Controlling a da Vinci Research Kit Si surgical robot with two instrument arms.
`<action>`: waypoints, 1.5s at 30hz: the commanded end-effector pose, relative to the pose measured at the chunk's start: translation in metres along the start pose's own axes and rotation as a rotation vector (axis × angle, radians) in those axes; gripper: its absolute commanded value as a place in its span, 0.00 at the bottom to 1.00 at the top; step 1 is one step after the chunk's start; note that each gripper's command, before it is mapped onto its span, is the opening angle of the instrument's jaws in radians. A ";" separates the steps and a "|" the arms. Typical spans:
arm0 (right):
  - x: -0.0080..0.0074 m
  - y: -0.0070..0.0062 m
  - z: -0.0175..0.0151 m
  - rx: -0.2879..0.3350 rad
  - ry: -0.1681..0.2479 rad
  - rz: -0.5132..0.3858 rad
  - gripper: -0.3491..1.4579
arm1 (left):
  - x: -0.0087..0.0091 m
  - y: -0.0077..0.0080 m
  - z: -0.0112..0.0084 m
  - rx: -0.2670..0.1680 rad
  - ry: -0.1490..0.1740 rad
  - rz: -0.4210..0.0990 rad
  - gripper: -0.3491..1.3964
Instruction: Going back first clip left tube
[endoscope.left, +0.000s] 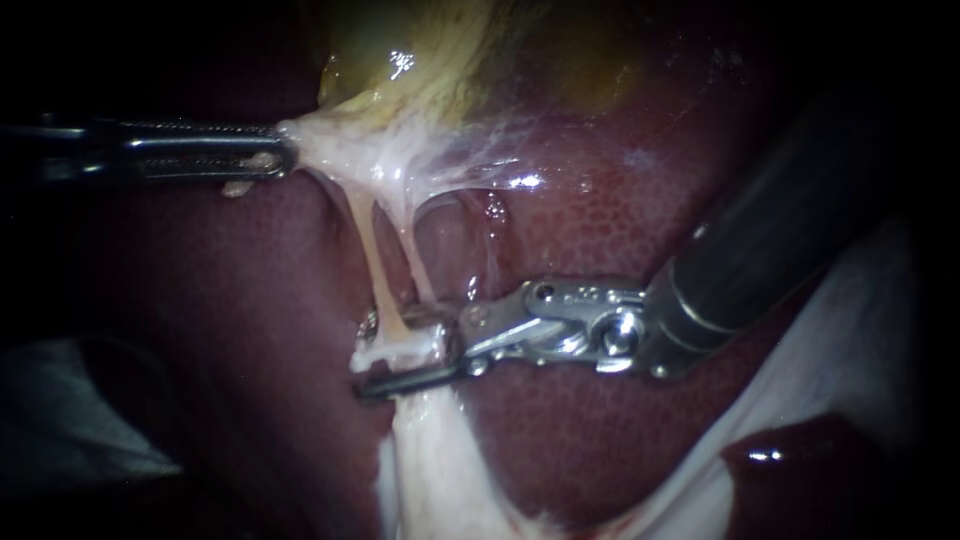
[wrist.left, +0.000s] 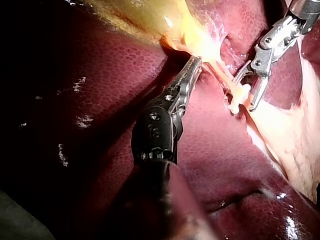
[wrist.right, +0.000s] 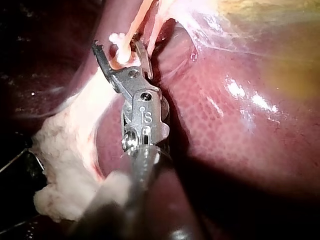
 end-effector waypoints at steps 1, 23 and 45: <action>0.0001 -0.0001 -0.0005 0.000 -0.002 -0.009 0.47 | 0.0000 0.0000 0.0000 0.000 0.000 0.000 0.00; 0.0013 -0.0059 -0.0173 -0.120 -0.025 -0.258 0.47 | -0.0001 -0.0001 -0.0001 -0.001 0.000 0.001 0.00; 0.0020 -0.0049 -0.0192 -0.109 -0.056 -0.268 0.47 | -0.0054 0.0001 0.0071 -0.020 -0.041 0.038 0.00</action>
